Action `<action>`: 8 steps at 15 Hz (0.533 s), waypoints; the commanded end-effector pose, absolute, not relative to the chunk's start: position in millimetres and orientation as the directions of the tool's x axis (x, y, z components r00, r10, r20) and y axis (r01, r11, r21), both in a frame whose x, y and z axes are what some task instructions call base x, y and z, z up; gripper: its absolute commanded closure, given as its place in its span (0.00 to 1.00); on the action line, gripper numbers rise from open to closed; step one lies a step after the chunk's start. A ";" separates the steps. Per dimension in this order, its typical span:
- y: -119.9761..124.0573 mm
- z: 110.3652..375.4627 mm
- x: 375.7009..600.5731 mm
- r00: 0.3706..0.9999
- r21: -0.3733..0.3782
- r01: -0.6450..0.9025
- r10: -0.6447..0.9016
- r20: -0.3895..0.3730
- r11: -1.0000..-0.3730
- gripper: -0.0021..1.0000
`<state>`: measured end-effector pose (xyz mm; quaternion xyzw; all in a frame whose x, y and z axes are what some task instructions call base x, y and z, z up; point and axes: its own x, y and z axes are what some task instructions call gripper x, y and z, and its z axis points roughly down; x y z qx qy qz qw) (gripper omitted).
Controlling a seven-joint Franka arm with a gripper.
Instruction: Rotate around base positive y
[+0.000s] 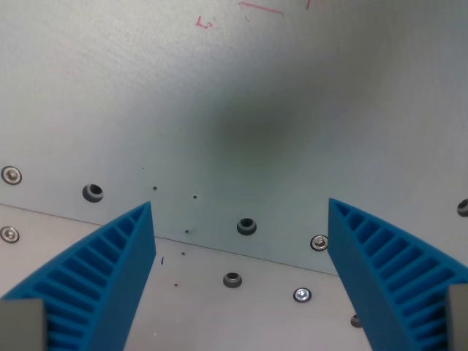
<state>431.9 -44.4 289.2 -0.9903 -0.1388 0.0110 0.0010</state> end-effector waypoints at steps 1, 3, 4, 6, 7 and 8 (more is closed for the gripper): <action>-44.5 292.6 432.3 0.961 -0.006 0.275 0.275 -0.025 -0.961 0.00; -44.5 292.6 432.3 0.960 -0.012 0.275 0.275 -0.047 -0.961 0.00; -44.5 292.6 432.3 0.960 -0.015 0.275 0.275 -0.058 -0.961 0.00; -44.5 292.6 432.3 0.958 -0.022 0.274 0.275 -0.081 -0.961 0.00; -44.5 292.6 432.3 0.957 -0.025 0.274 0.275 -0.092 -0.961 0.00; -44.5 292.6 432.3 0.956 -0.028 0.274 0.275 -0.103 -0.961 0.00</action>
